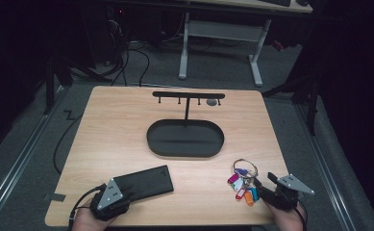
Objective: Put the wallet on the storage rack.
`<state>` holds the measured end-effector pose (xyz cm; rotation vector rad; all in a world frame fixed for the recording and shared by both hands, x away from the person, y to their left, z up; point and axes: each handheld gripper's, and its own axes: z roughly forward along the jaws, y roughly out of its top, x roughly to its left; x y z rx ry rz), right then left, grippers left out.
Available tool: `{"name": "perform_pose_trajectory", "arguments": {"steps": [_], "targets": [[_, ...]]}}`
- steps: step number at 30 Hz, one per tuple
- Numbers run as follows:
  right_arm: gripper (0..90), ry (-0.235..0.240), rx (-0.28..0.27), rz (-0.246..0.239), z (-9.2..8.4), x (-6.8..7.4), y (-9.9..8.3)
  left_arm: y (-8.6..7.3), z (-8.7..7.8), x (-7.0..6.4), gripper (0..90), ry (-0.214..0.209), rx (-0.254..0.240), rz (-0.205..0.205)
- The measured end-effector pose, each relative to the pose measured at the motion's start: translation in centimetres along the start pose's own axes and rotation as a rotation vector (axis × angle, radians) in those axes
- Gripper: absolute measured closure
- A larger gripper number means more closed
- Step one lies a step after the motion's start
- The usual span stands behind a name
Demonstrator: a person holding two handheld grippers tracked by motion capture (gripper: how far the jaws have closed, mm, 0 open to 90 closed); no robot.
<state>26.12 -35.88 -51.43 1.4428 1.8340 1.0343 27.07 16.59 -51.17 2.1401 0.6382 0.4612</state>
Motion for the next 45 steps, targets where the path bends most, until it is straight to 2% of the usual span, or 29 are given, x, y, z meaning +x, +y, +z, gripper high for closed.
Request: {"name": "perform_pose_trajectory", "arguments": {"steps": [2,10,13,18,24,25,29,33,38,41,45], "targets": [[37.2,0.003,-0.001,-0.004,0.1,0.0,0.0,0.2,0.3,-0.7,61.0,-0.013,0.007,0.021],[37.2,0.012,0.005,0.001,0.4,0.2,0.1,0.7,1.1,-1.8,59.2,-0.011,0.029,0.069],[37.2,0.015,0.005,-0.005,0.4,0.3,0.1,0.8,1.3,-1.9,58.6,0.001,0.04,0.087],[37.3,0.015,0.006,0.003,0.4,0.2,0.1,0.5,1.1,-1.6,57.6,0.001,0.044,0.083],[37.3,0.018,0.003,0.008,0.4,0.0,0.1,0.1,1.1,-1.4,51.7,0.023,0.08,0.118],[37.3,0.018,0.002,0.007,0.4,0.0,0.1,-0.1,1.1,-1.4,50.2,0.046,0.099,0.146],[37.3,0.019,0.001,0.01,0.3,0.0,0.1,-0.4,1.0,-1.2,47.9,0.086,0.121,0.178],[37.3,0.021,0.001,0.014,0.3,0.0,0.1,-0.7,1.0,-1.1,52.3,0.088,0.112,0.195],[37.3,0.023,0.003,0.017,0.4,0.0,0.1,-0.6,0.9,-1.3,64.3,0.083,0.108,0.218],[37.3,0.025,-0.001,0.015,0.4,-0.1,0.1,-0.5,0.8,-1.3,71.1,0.075,0.1,0.214],[37.4,0.024,-0.001,0.02,0.3,-0.1,0.1,-0.5,0.8,-1.2,74.4,0.066,0.095,0.21]]}}
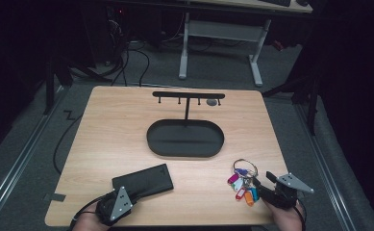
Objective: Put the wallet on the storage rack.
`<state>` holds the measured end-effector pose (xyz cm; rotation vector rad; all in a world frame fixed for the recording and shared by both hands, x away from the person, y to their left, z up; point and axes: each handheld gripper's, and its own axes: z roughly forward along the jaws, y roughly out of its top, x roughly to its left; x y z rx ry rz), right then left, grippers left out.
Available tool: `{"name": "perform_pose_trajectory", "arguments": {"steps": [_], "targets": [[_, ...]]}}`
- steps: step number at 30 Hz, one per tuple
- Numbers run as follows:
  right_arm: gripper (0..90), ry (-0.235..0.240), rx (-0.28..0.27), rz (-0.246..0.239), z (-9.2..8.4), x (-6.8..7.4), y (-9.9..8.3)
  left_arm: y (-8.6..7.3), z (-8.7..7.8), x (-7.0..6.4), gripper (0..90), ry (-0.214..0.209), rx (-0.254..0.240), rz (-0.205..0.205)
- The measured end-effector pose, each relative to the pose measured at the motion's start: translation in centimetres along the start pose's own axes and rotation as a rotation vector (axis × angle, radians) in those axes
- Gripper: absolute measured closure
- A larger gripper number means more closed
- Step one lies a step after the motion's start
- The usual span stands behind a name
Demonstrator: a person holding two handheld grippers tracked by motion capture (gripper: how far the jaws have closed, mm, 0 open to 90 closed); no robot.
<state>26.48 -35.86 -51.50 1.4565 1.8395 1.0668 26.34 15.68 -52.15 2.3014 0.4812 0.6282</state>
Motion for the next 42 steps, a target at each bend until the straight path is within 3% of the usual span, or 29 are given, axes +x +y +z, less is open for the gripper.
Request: {"name": "perform_pose_trajectory", "arguments": {"steps": [11,13,14,22,23,24,26,30,33,34,38,42], "targets": [[37.4,0.001,-0.002,0.001,-0.1,-0.2,0.0,0.2,-0.2,0.0,82.2,-0.006,-0.02,-0.014],[37.4,-0.001,-0.002,0.005,-0.1,-0.3,-0.1,0.3,-0.3,0.1,83.9,-0.021,-0.036,-0.032],[37.4,-0.001,-0.003,0.006,-0.2,-0.3,-0.1,0.3,-0.4,0.2,90.0,-0.012,-0.044,-0.049],[37.4,-0.002,-0.001,0.014,-0.2,-0.4,-0.2,0.1,-0.4,0.4,90.0,-0.015,-0.052,-0.04],[37.4,-0.003,0.0,0.014,-0.2,-0.4,-0.2,0.0,-0.4,0.4,87.8,-0.021,-0.057,-0.031],[37.4,-0.003,0.0,0.014,-0.2,-0.4,-0.2,0.0,-0.4,0.4,76.8,-0.021,-0.057,-0.031],[37.4,-0.002,0.0,0.014,-0.2,-0.4,-0.2,-0.1,-0.2,0.5,63.9,-0.011,-0.049,-0.037],[37.4,0.0,0.001,0.015,-0.2,-0.4,-0.2,-0.3,0.2,0.5,51.3,0.0,-0.017,-0.011],[37.4,0.001,0.001,0.015,-0.2,-0.4,-0.2,-0.4,0.8,0.1,44.4,0.068,0.028,0.041],[37.4,0.001,0.001,0.015,-0.2,-0.4,-0.2,-0.4,0.8,0.1,42.3,0.068,0.028,0.041],[37.4,0.003,0.002,0.015,-0.2,-0.4,-0.2,-0.7,0.8,0.3,45.1,0.061,0.013,0.024],[37.4,0.005,0.003,0.017,-0.2,-0.4,-0.2,-0.7,0.6,0.3,59.0,0.051,0.0,0.04]]}}
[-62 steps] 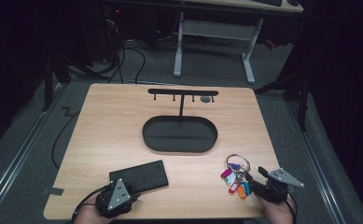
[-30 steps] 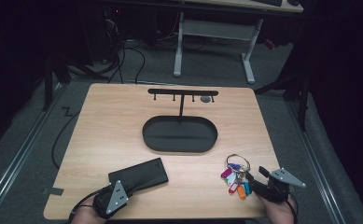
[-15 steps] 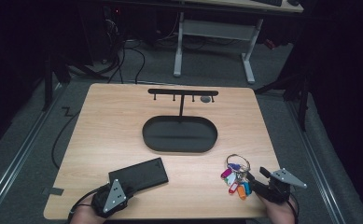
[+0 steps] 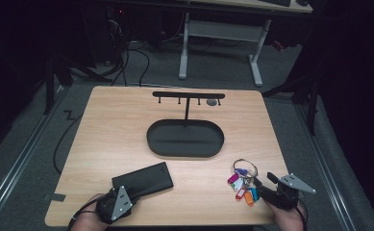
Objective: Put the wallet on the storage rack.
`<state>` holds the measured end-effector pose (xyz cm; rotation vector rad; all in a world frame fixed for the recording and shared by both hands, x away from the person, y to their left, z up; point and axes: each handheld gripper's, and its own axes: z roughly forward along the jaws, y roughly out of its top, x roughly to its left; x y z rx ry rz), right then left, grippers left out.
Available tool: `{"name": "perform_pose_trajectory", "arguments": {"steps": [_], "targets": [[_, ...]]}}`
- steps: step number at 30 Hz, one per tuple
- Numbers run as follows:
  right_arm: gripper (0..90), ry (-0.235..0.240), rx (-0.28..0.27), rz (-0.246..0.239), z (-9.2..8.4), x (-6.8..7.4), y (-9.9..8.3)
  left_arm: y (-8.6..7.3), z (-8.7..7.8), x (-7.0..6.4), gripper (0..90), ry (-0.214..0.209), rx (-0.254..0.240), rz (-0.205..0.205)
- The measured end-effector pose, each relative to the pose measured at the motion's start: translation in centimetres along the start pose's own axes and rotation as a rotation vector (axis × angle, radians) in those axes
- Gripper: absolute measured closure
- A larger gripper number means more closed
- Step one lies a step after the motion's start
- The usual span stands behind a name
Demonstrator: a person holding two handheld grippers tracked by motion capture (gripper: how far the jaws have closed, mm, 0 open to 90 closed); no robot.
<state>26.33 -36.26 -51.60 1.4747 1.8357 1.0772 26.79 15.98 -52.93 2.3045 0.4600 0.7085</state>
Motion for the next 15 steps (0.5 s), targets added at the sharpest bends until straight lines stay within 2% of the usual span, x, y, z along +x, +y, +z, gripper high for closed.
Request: {"name": "perform_pose_trajectory", "arguments": {"steps": [2,8,12,13,15], "targets": [[37.4,0.001,0.0,0.0,0.02,0.02,0.0,0.04,-0.03,-0.04,65.1,-0.001,-0.003,0.0],[37.4,0.001,0.002,0.002,0.01,0.02,-0.02,0.38,-0.15,-0.27,74.8,0.015,-0.006,0.021],[37.4,0.003,0.002,-0.001,0.04,-0.07,-0.02,0.55,-0.25,-0.28,76.7,0.024,-0.002,0.024],[37.3,0.003,0.003,0.002,0.04,-0.11,-0.04,0.72,-0.47,-0.36,77.6,0.04,-0.017,0.015],[37.4,0.003,0.003,0.001,0.04,-0.14,-0.05,0.82,-0.67,-0.25,78.5,0.037,-0.026,0.006]]}}
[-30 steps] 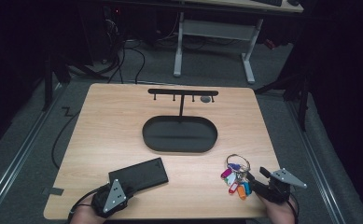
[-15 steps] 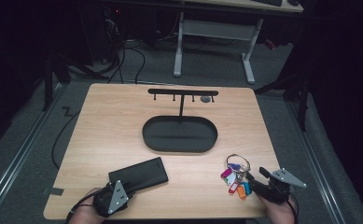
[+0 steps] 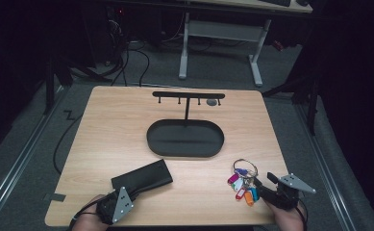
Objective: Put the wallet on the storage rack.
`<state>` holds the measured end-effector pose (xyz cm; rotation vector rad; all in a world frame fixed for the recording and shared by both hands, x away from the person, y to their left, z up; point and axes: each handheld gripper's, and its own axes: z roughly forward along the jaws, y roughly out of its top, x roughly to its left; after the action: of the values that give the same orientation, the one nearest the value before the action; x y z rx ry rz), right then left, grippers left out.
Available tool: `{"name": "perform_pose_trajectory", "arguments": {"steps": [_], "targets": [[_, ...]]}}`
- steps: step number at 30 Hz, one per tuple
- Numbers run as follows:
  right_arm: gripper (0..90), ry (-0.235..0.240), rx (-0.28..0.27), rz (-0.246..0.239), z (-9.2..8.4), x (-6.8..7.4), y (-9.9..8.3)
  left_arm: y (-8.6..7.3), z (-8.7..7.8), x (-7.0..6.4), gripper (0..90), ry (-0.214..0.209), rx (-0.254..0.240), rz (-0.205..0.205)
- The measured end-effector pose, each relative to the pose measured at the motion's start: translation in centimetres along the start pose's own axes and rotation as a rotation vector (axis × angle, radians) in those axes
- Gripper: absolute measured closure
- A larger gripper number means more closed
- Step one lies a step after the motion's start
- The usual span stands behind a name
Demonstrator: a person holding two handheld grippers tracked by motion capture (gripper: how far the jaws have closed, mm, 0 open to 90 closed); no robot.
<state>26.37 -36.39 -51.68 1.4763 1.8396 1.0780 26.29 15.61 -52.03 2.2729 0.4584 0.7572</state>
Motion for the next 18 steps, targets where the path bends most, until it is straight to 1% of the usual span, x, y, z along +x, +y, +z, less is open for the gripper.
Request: {"name": "perform_pose_trajectory", "arguments": {"steps": [1,2,3,4,5,6,7,8,9,10,11,12,13,15,16,18], "targets": [[37.3,0.0,0.0,0.002,0.0,-0.1,0.0,0.1,-0.5,0.3,79.1,-0.003,-0.019,-0.028],[37.4,0.001,0.002,0.004,0.0,-0.1,0.0,0.1,-0.6,0.4,79.4,-0.002,-0.027,-0.036],[37.4,0.001,0.003,0.007,0.0,-0.1,-0.1,0.1,-0.6,0.4,79.6,-0.002,-0.027,-0.036],[37.4,0.001,0.004,0.008,0.0,-0.1,-0.1,0.1,-1.0,0.7,79.9,-0.004,-0.037,-0.063],[37.4,0.001,0.004,0.008,0.1,-0.1,-0.1,0.1,-1.1,0.9,80.1,-0.004,-0.044,-0.075],[37.4,0.003,0.004,0.008,0.1,-0.1,-0.1,0.1,-1.3,1.0,80.3,-0.006,-0.05,-0.088],[37.4,0.003,0.004,0.008,0.1,-0.1,-0.1,0.1,-1.3,1.0,80.4,-0.006,-0.05,-0.088],[37.4,0.003,0.007,0.006,0.1,0.0,-0.1,0.1,-1.6,1.3,80.6,-0.007,-0.064,-0.111],[37.3,0.003,0.008,0.006,0.1,0.0,-0.1,0.1,-1.8,1.5,80.7,-0.008,-0.07,-0.122],[37.3,0.003,0.008,0.006,0.1,0.0,-0.1,0.1,-1.8,1.5,80.8,-0.008,-0.07,-0.122],[37.4,0.003,0.008,0.007,0.2,0.0,-0.1,0.1,-2.0,1.6,80.8,-0.008,-0.079,-0.139],[37.4,0.002,0.008,0.009,0.2,0.0,-0.1,0.1,-2.2,1.9,81.2,-0.011,-0.098,-0.166],[37.4,0.003,0.008,0.009,0.2,0.0,-0.1,0.1,-2.4,2.0,81.2,-0.016,-0.105,-0.181],[37.4,0.004,0.008,0.006,0.2,0.0,-0.1,0.1,-2.6,2.2,81.4,-0.019,-0.117,-0.199],[37.4,0.004,0.008,0.006,0.2,0.0,-0.1,0.1,-2.6,2.2,81.5,-0.019,-0.117,-0.199],[37.4,0.004,0.008,0.004,0.2,0.0,-0.1,0.1,-2.8,2.3,81.6,-0.023,-0.133,-0.223]]}}
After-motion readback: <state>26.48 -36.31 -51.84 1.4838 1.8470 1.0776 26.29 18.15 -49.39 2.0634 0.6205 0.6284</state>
